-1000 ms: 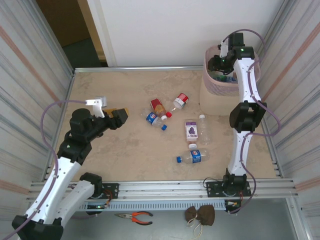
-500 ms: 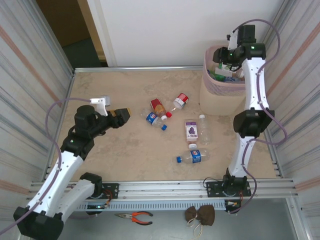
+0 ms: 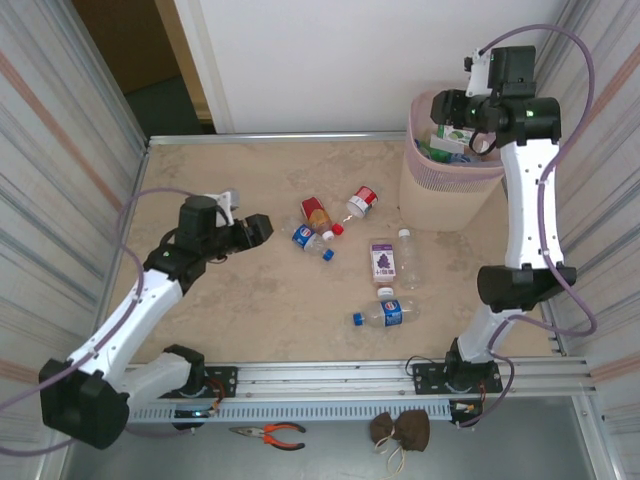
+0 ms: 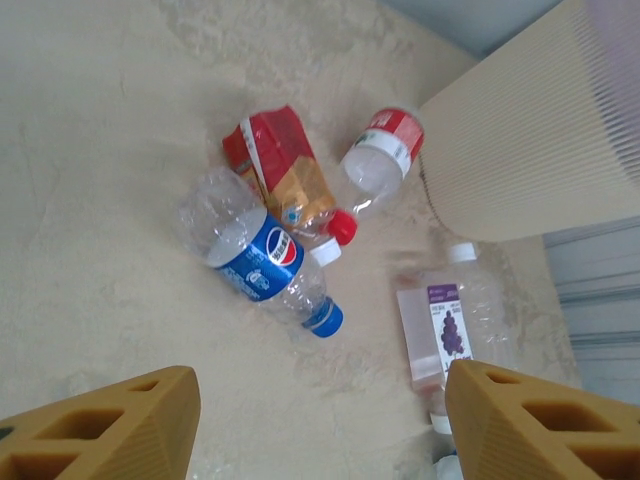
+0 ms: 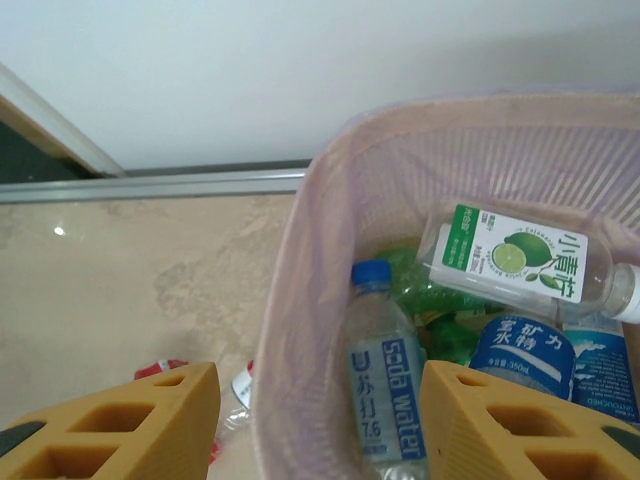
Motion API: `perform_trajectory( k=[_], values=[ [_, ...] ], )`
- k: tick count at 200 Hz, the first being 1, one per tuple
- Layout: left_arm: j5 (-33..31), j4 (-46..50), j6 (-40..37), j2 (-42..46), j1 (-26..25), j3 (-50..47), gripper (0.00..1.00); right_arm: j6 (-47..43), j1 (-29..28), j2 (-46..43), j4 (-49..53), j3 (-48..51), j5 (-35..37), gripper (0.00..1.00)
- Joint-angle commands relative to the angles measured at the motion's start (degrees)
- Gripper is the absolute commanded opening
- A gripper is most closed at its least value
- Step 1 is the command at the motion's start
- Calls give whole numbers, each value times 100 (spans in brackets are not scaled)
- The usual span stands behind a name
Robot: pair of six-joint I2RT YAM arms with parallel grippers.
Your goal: Put the plastic bottles in the bin
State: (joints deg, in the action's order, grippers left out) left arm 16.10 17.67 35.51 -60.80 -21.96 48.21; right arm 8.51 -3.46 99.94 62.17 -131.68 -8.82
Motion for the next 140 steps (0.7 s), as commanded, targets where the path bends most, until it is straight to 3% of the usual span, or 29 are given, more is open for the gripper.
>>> perform_trajectory(
  k=[1, 35, 108, 140],
  values=[
    [-630, 423, 358, -396, -304, 454, 67, 47, -155, -573, -236, 444, 192, 54],
    [-1262, 1001, 1102, -1243, -577, 1048, 69, 134, -310, -1223, -483, 1146, 285, 54],
    [-973, 1152, 2894, -2942, -617, 1912, 80, 312, -336, -2087, -731, 2032, 261, 54],
    [-815, 1138, 3339, -3619, -605, 2361, 86, 364, -331, -2203, -725, 2119, 183, 54]
  ],
)
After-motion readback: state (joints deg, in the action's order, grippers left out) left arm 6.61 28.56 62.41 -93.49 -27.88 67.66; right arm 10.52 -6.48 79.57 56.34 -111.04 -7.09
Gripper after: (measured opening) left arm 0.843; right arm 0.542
